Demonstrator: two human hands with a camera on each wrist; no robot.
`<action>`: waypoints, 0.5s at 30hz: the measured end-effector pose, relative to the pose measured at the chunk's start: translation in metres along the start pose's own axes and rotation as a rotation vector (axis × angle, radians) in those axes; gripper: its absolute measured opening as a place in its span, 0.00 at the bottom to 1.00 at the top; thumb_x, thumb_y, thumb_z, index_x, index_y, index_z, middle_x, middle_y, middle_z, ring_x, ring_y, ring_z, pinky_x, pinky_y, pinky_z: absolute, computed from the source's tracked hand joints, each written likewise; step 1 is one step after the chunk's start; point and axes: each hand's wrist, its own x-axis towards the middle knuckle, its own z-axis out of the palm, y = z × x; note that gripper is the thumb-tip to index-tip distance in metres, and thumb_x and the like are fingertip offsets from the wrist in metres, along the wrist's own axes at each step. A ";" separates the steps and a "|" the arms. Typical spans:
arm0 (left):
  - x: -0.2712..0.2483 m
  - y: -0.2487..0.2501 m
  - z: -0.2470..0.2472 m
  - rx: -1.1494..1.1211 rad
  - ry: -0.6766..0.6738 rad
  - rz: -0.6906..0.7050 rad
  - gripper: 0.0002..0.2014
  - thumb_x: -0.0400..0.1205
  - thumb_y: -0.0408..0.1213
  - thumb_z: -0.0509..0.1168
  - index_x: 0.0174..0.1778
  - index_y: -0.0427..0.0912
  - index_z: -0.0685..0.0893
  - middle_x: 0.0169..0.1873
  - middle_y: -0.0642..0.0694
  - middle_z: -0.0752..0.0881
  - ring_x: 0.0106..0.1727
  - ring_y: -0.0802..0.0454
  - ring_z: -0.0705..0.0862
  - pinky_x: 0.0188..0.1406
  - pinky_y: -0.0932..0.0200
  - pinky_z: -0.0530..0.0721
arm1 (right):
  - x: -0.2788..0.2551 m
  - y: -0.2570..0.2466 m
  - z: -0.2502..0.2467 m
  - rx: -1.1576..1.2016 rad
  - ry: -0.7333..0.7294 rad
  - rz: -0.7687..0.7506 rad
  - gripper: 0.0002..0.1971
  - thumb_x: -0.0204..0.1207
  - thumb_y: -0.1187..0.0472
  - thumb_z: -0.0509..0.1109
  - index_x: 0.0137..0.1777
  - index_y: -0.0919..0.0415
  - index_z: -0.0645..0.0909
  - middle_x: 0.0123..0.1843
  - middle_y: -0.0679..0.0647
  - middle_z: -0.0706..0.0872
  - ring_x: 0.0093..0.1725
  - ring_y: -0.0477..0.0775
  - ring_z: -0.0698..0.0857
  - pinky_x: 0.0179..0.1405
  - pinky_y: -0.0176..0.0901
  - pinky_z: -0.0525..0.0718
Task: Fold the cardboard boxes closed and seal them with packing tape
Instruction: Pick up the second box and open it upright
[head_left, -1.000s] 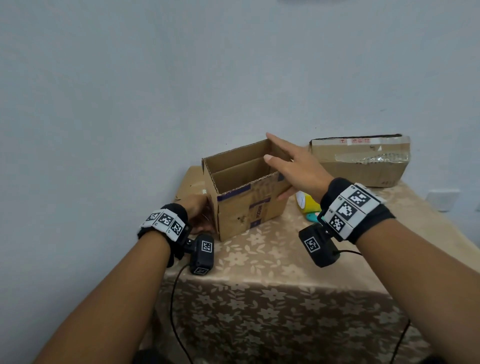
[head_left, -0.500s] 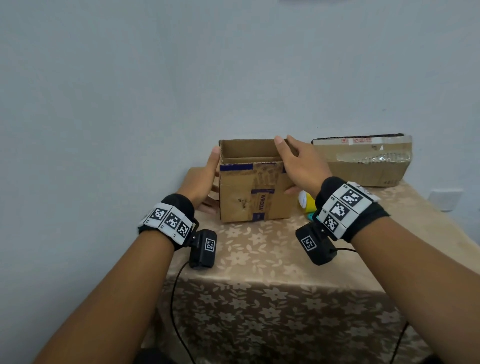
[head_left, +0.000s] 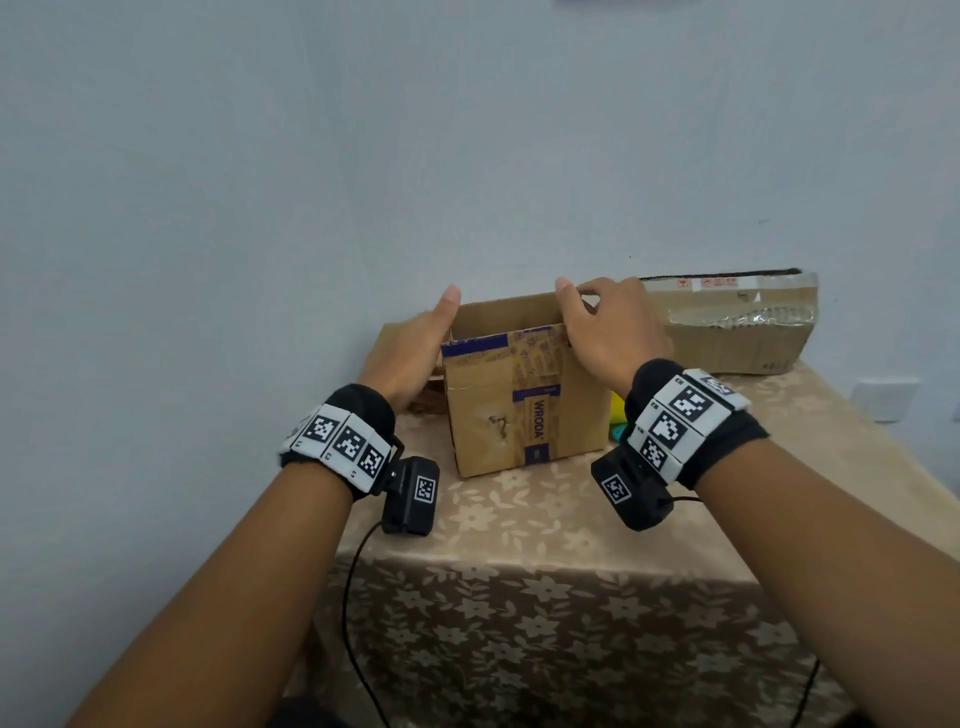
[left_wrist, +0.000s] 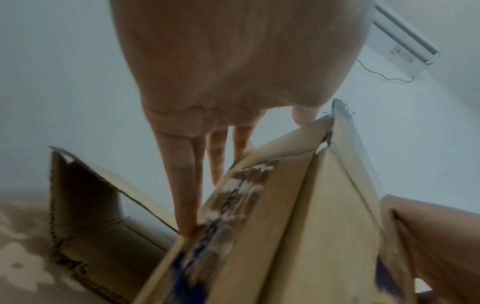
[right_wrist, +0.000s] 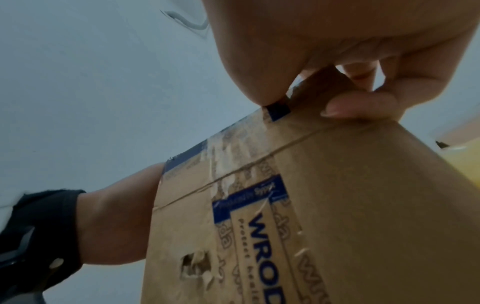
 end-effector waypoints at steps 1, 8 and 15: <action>-0.001 0.004 0.000 -0.011 0.039 0.039 0.45 0.76 0.82 0.44 0.72 0.49 0.79 0.66 0.52 0.84 0.68 0.51 0.81 0.73 0.46 0.74 | -0.001 0.001 0.000 0.009 0.017 -0.007 0.29 0.86 0.30 0.53 0.71 0.50 0.81 0.68 0.54 0.82 0.62 0.57 0.84 0.58 0.56 0.82; 0.008 -0.006 0.005 -0.003 0.191 0.084 0.25 0.83 0.66 0.62 0.41 0.44 0.77 0.35 0.50 0.82 0.38 0.52 0.81 0.49 0.50 0.85 | -0.009 0.000 0.006 0.105 -0.060 -0.069 0.34 0.84 0.26 0.48 0.64 0.51 0.83 0.52 0.45 0.87 0.55 0.51 0.85 0.58 0.55 0.83; 0.007 -0.002 0.003 -0.171 0.041 -0.040 0.49 0.69 0.87 0.43 0.46 0.48 0.92 0.54 0.50 0.92 0.62 0.49 0.85 0.74 0.36 0.75 | 0.001 0.009 0.009 0.252 -0.089 -0.033 0.44 0.75 0.21 0.60 0.83 0.50 0.65 0.56 0.53 0.87 0.62 0.56 0.85 0.67 0.62 0.83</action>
